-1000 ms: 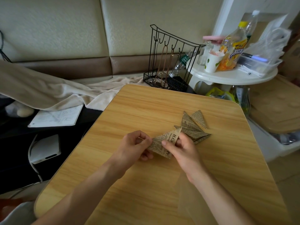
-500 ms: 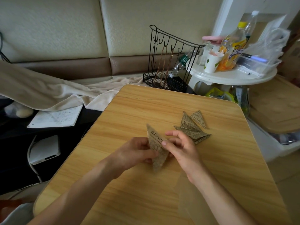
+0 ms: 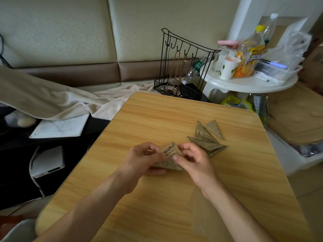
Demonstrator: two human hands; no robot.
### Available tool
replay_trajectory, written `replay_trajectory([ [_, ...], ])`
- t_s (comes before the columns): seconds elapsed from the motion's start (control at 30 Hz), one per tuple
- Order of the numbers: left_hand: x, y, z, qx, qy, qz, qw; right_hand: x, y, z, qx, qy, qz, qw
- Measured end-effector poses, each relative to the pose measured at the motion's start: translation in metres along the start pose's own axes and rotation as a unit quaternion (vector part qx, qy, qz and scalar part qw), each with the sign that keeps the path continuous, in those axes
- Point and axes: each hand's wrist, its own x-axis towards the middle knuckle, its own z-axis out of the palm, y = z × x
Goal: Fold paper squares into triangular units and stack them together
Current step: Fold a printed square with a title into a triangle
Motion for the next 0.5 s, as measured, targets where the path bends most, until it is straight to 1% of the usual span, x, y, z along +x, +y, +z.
replay_trajectory([
  [0.03, 0.0, 0.0002, -0.0009, 0.022, -0.013, -0.009, 1.0, 0.0005, 0.0009, -0.0011, 0.004, 0.021, 0.002, 1.0],
  [0.1, -0.0009, 0.0013, -0.0031, 0.091, -0.05, -0.021, 0.994, 0.0022, 0.0022, -0.0055, -0.037, 0.036, -0.002, 0.999],
  [0.2, -0.0028, 0.0021, -0.0039, 0.156, -0.068, -0.01, 0.985, 0.0019, 0.0013, -0.0079, -0.091, -0.017, -0.006, 0.996],
  [0.27, -0.0027, 0.0015, -0.0033, 0.156, -0.057, 0.007, 0.986, 0.0017, 0.0006, -0.0069, -0.099, -0.03, -0.007, 0.995],
  [0.3, -0.0021, 0.001, -0.003, 0.144, -0.045, 0.012, 0.989, 0.0014, 0.0006, -0.0065, -0.083, -0.026, -0.005, 0.996],
  [0.4, -0.0006, 0.0009, -0.0042, 0.106, -0.002, 0.002, 0.994, 0.0012, 0.0012, -0.0064, -0.012, 0.013, 0.003, 1.0],
  [0.5, -0.0004, 0.0019, -0.0059, 0.108, -0.001, -0.008, 0.994, 0.0017, 0.0015, -0.0069, 0.005, 0.031, 0.003, 1.0],
])
